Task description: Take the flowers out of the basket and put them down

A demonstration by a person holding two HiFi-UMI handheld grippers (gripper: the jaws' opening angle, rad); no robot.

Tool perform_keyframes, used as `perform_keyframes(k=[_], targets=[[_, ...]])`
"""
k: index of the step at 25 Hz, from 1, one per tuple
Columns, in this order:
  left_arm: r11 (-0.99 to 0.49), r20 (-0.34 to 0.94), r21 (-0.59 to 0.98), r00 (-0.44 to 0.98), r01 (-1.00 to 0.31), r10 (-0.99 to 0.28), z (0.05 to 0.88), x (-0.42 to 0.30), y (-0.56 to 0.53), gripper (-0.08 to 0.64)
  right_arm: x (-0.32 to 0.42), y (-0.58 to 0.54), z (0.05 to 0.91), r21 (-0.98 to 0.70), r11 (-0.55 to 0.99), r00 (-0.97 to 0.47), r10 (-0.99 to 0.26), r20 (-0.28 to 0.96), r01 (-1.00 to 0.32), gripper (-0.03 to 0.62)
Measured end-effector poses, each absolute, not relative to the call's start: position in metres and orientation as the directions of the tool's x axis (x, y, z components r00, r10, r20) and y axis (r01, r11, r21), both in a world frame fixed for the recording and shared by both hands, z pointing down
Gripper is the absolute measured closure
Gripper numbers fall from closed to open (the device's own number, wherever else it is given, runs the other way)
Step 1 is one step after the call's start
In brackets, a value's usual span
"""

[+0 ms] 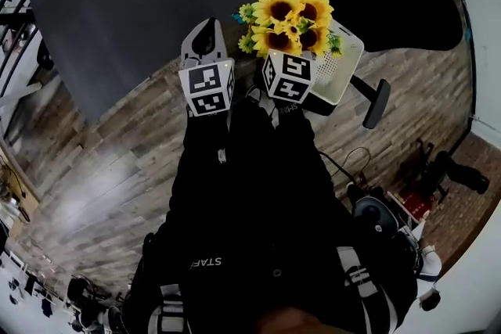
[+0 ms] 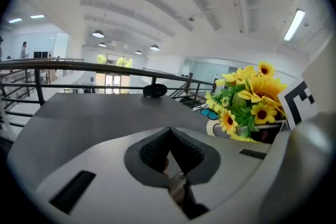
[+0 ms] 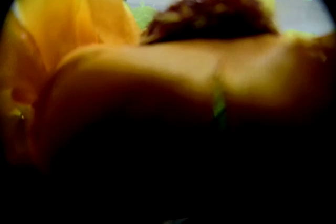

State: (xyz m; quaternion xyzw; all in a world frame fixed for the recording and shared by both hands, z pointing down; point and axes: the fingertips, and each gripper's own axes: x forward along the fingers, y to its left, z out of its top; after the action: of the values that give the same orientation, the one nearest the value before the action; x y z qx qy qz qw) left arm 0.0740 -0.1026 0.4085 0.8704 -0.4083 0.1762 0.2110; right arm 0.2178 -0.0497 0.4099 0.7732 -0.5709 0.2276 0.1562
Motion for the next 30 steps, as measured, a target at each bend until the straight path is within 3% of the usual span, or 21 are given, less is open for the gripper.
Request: perform_keyframes(k=[9, 14, 19, 30], targets=[[-0.357, 0.535, 0.198, 0.406, -0.913, -0.741, 0.449, -0.085, -0.153, 0.561, 0.073, -0.134, 0.456, -0.053, -0.065, 0.023, -0.823, 0.567, -0.996, 0.066], [-0.261, 0.559, 0.185, 0.320, -0.947, -0.765, 0.459, -0.115, -0.145, 0.561, 0.048, -0.143, 0.474, -0.072, 0.030, -0.066, -0.817, 0.572, -0.997, 0.066], [-0.177, 0.589, 0.189, 0.256, -0.966, -0.767, 0.493, -0.186, -0.157, 0.561, -0.025, -0.174, 0.516, -0.075, 0.119, -0.140, -0.795, 0.590, -0.990, 0.066], [-0.120, 0.627, 0.195, 0.217, -0.974, -0.748, 0.539, -0.225, -0.159, 0.561, -0.075, -0.211, 0.583, -0.036, 0.233, -0.206, -0.765, 0.610, -0.972, 0.066]])
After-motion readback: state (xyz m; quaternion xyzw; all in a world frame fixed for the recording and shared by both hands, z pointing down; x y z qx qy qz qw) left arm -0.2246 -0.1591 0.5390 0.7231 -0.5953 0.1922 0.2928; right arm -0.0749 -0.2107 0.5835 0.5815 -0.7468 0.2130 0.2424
